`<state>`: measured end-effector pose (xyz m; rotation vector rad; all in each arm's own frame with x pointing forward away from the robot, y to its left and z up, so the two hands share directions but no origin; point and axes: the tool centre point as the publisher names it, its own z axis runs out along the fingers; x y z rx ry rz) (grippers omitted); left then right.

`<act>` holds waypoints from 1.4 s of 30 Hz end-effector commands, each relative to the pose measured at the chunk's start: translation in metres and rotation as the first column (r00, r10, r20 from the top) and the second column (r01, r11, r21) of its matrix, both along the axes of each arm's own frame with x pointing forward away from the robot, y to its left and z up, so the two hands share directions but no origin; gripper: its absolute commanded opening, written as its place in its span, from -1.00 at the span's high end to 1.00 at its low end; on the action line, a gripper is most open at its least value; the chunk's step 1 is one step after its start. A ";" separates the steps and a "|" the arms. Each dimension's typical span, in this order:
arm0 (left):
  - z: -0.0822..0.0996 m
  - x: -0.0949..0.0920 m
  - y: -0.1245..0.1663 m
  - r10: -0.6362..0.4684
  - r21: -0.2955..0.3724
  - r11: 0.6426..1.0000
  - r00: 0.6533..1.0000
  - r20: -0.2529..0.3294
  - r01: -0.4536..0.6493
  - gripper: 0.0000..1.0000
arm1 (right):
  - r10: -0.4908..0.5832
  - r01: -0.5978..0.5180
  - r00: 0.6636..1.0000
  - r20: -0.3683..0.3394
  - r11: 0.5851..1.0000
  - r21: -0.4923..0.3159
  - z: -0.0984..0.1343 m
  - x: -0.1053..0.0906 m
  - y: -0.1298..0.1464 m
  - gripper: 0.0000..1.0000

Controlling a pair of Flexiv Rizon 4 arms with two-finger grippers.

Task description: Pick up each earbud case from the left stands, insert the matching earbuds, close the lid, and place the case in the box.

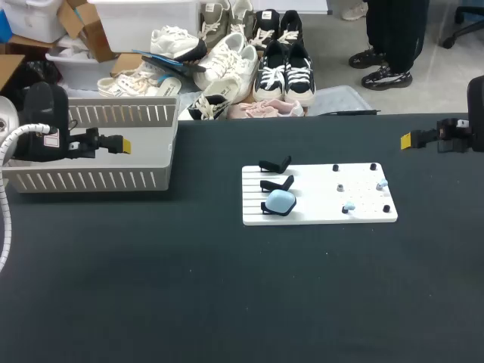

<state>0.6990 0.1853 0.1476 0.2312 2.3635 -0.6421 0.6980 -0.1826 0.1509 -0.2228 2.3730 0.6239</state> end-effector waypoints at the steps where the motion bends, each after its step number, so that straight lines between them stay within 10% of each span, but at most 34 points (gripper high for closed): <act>1: 0.002 0.001 -0.001 0.001 0.007 1.000 1.000 -0.007 -0.001 -1.00 | 0.005 -0.005 1.000 0.000 1.000 0.003 -0.001 0.001 -0.001 -1.00; 33: 0.002 0.006 -0.005 -0.024 0.009 1.000 1.000 -0.001 0.024 -1.00 | 0.005 -0.005 1.000 0.000 1.000 0.003 -0.001 0.001 -0.001 -1.00; 42: 0.009 0.015 -0.034 -0.246 0.051 0.969 0.953 0.177 0.241 -1.00 | 0.005 -0.005 1.000 0.000 1.000 0.003 -0.001 0.001 -0.001 -1.00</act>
